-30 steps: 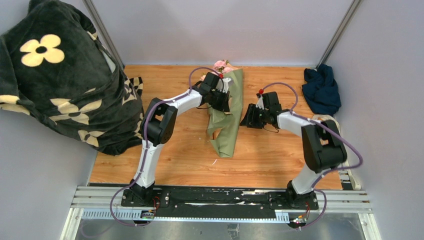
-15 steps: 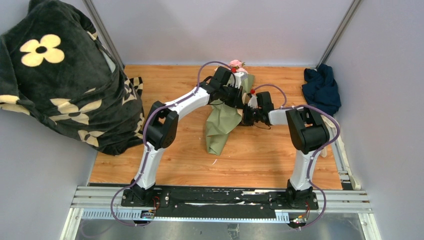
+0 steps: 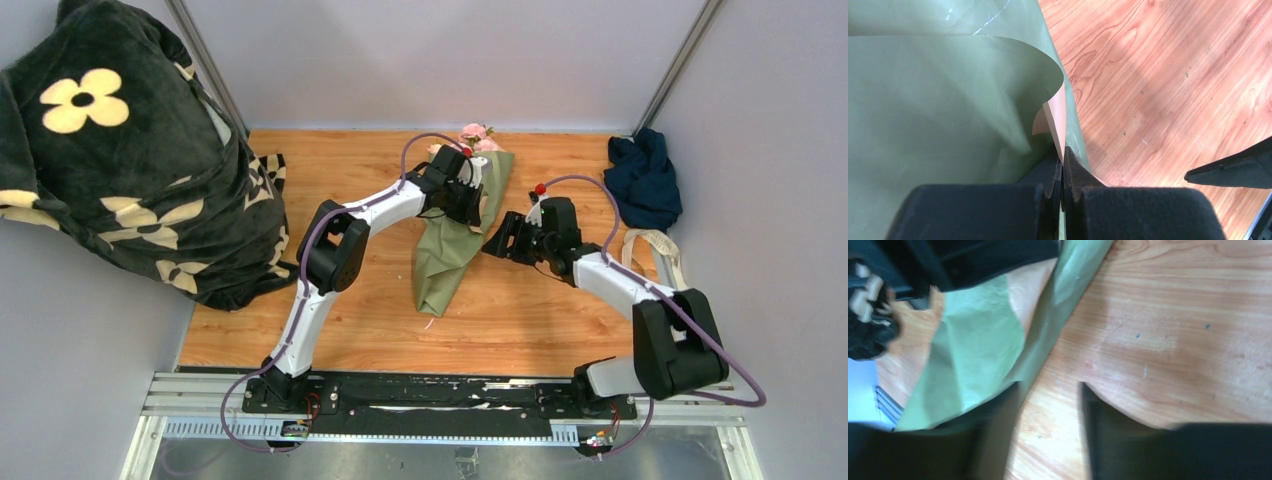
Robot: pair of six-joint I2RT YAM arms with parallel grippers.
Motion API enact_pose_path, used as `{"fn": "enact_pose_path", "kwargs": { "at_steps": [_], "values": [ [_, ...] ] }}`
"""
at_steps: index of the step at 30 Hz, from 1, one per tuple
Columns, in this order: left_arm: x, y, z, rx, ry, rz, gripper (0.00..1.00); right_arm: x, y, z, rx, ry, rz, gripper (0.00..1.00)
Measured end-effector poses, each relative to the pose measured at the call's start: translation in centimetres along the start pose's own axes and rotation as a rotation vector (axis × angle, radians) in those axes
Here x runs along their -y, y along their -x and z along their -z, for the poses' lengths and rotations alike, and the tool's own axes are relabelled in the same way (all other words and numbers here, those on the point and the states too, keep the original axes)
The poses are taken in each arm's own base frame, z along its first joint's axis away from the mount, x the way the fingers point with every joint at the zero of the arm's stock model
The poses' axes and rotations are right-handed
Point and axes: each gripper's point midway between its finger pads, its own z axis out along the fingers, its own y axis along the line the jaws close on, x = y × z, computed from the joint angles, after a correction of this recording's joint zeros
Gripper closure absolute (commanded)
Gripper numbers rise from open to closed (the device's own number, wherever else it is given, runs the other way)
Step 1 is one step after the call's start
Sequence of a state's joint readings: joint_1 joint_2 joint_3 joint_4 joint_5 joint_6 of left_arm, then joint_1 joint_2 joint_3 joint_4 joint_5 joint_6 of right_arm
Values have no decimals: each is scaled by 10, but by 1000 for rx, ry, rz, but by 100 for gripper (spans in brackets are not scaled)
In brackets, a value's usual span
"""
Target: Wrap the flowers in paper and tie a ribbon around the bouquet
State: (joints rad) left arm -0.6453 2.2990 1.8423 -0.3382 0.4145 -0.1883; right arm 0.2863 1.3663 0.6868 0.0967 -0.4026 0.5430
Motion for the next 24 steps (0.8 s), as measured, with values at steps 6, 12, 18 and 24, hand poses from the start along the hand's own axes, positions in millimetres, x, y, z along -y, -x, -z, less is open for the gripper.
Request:
{"fn": "enact_pose_path", "kwargs": {
  "at_steps": [6,12,18,24],
  "values": [
    [1,1,0,3,-1,0,100,-10,15,-13,16,42,32,29],
    [1,1,0,3,-1,0,100,-6,13,-44,-53,45,48,76],
    [3,4,3,-9,-11,-20,50,-3,3,-60,-109,68,32,100],
    [32,28,41,-16,-100,-188,28,4,0,-62,-114,50,28,100]
  ]
}}
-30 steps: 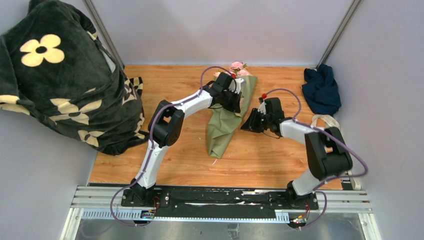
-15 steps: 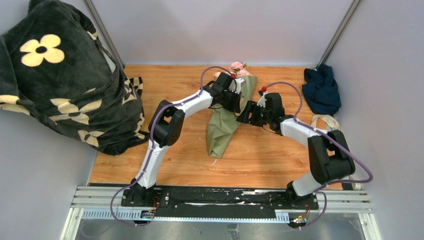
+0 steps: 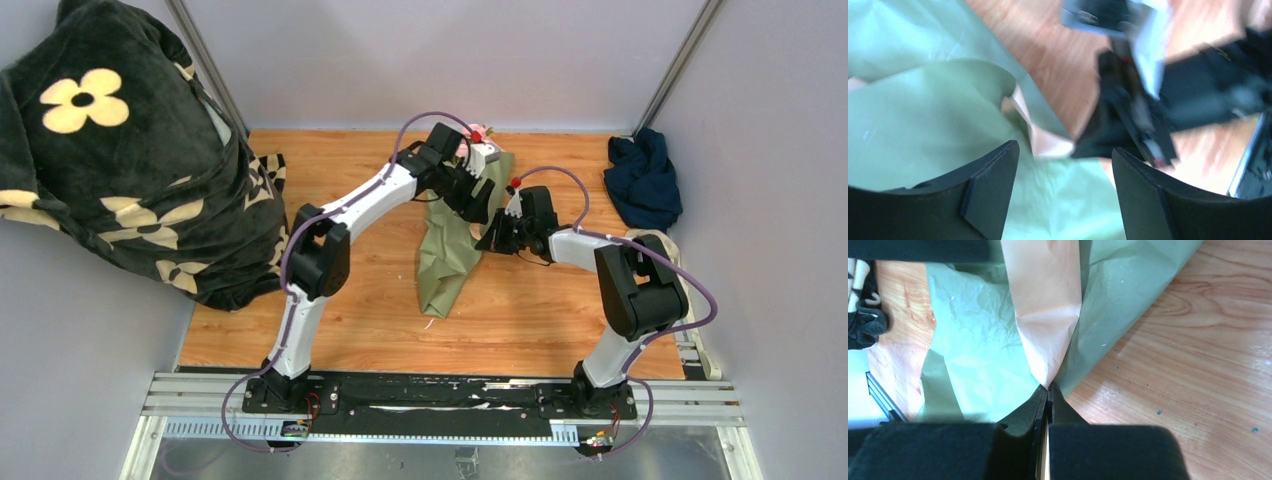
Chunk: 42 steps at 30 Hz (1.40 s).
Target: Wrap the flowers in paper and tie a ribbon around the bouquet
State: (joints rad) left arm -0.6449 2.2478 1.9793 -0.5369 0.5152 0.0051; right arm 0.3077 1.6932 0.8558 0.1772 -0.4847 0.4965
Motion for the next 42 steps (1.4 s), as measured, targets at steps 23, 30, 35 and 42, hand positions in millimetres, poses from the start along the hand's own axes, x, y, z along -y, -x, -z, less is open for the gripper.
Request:
{"fn": "enact_pose_path", "kwargs": {
  "at_steps": [23,30,35,42],
  "values": [
    [56,-183,35,-443,40,-577,74,-3,18,3,97,34,-50,100],
    [81,-190,25,-442,53,-745,54,4,22,5,116,13,-90,100],
    [102,-195,16,-439,43,-823,46,7,19,4,108,7,-100,100],
    [129,-205,18,-437,19,-933,36,15,5,4,86,-12,-124,100]
  ]
}}
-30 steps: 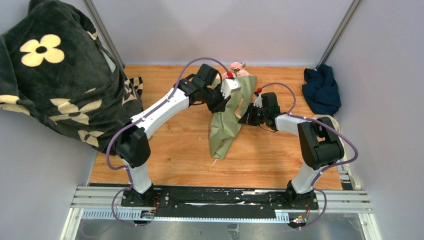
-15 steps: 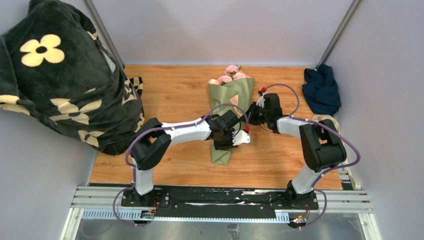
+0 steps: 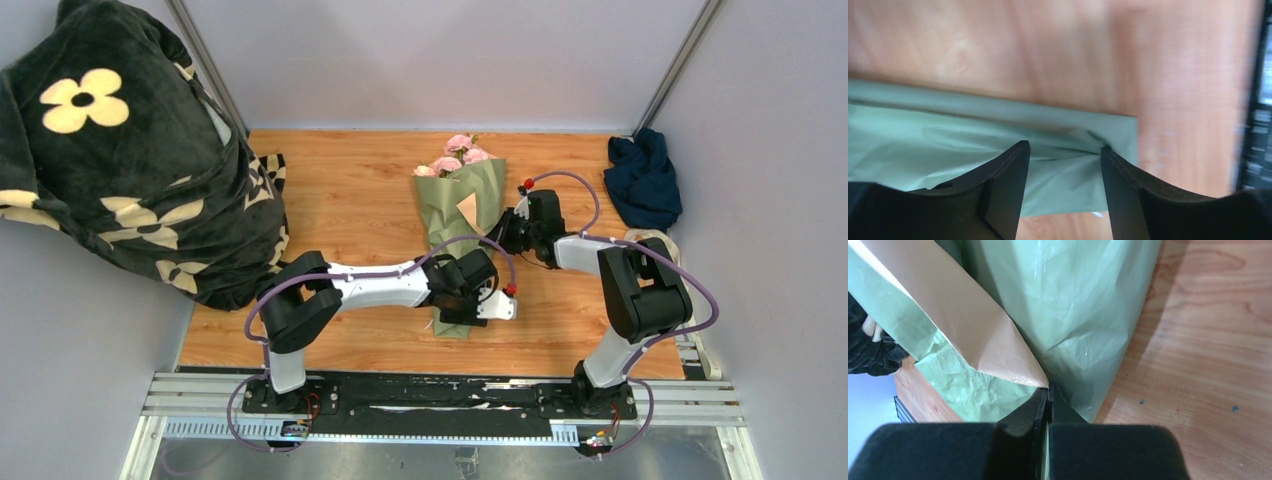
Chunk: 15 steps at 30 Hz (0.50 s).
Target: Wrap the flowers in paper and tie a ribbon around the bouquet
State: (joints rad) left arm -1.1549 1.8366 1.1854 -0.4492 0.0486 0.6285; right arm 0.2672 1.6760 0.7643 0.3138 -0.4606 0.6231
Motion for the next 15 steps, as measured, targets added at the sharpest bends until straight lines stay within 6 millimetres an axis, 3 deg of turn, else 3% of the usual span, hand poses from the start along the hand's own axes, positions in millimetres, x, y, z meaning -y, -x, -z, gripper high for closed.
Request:
{"fn": "enact_pose_path", "kwargs": {
  "at_steps": [2,6,10,13,15],
  "values": [
    [20,8,3,4,-50,-37,35,5,-6,1,-6,-13,-11,100],
    [59,6,18,-42,-189,-80,29,8,-6,8,17,-28,-13,100],
    [57,21,57,-8,-234,-99,31,7,-4,12,39,-27,-5,100],
    [42,46,92,91,-218,-97,50,10,-6,14,47,-29,-5,100],
    [27,59,105,164,-195,-54,56,12,-9,14,45,-30,-7,100]
  ]
}}
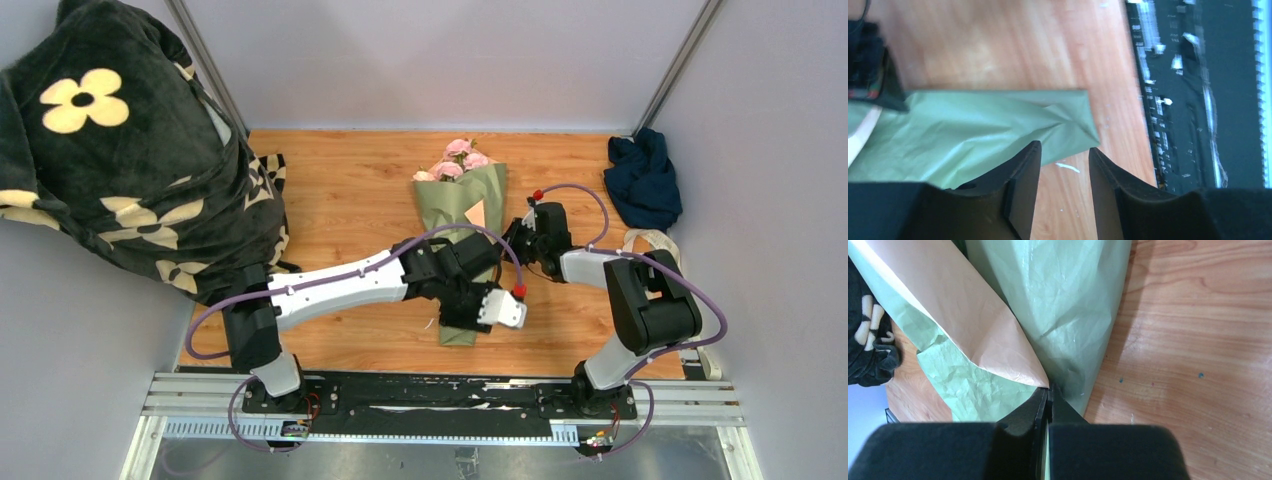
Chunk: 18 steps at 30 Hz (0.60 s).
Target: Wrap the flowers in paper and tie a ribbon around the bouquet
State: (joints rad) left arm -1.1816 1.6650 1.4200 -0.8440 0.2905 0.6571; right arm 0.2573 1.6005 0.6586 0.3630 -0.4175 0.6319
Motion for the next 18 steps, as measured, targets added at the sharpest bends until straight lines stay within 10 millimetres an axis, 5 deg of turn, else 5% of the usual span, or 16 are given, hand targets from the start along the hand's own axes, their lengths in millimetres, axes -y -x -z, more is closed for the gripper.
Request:
{"fn": "enact_pose_path", "kwargs": {
  "at_steps": [3,7,10,14,18],
  "values": [
    [-31,-8,-7,12,82,80,57,1,-2,0,3,1,-3,100],
    [-48,-42,-62,-90,137,118,55,2,-4,0,10,7,-6,100],
    [-35,-67,-98,-165,134,90,55,2,-7,4,10,7,-2,82],
    [-40,-58,-101,-136,188,41,52,0,-3,14,2,-1,55,61],
    [-41,-60,-102,-134,201,22,51,-13,20,27,19,7,167,45]
  ]
}}
